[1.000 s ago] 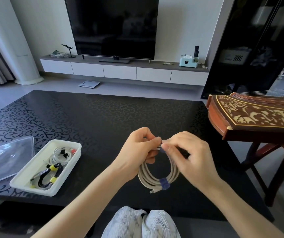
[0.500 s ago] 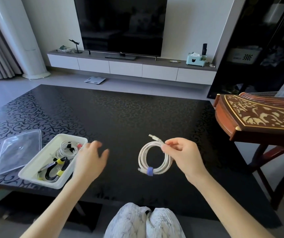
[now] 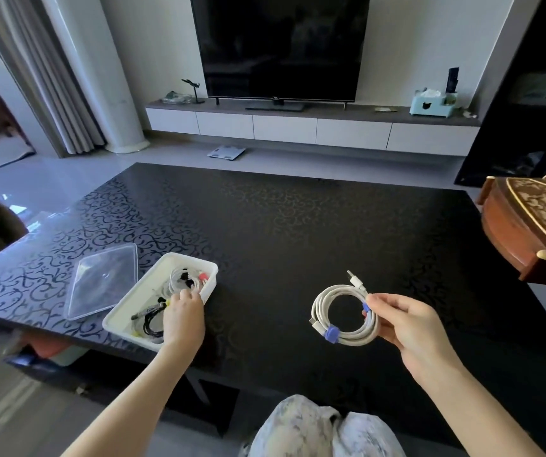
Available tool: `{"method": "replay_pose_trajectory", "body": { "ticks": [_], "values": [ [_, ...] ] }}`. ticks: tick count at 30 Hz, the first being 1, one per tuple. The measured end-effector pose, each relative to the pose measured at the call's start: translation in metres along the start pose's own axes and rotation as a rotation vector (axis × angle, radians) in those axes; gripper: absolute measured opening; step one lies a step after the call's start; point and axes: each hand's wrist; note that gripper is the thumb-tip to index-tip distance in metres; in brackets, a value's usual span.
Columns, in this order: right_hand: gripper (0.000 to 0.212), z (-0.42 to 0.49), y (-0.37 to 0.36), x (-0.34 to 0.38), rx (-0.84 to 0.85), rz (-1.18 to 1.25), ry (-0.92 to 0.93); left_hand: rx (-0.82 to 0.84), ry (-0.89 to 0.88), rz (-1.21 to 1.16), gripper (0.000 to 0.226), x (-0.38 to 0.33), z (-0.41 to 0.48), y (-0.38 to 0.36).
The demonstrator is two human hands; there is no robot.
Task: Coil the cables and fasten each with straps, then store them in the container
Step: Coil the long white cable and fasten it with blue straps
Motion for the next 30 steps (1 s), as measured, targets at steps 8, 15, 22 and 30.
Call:
{"method": "replay_pose_trajectory", "body": {
  "ticks": [8, 15, 22, 30],
  "values": [
    [0.006, 0.009, -0.003, 0.002, 0.015, 0.009, -0.016, 0.078, -0.410, -0.195, 0.038, -0.035, -0.005, -0.003],
    [0.004, 0.023, -0.007, 0.006, -0.052, -0.010, 0.006, 0.015, -0.832, -0.274, 0.042, -0.108, -0.030, -0.007],
    [0.006, 0.063, -0.047, -0.006, -0.135, -0.311, 0.224, -0.098, -0.629, -0.597, 0.019, -0.105, -0.055, 0.006],
    [0.033, 0.094, -0.106, -0.033, -0.018, -0.857, 0.248, -0.253, -0.542, -0.548, 0.038, -0.087, -0.018, 0.012]
  ]
}}
Point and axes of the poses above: each hand's wrist, its own z-axis towards the middle knuckle, its own y-axis out of the back of the hand, x = y × z
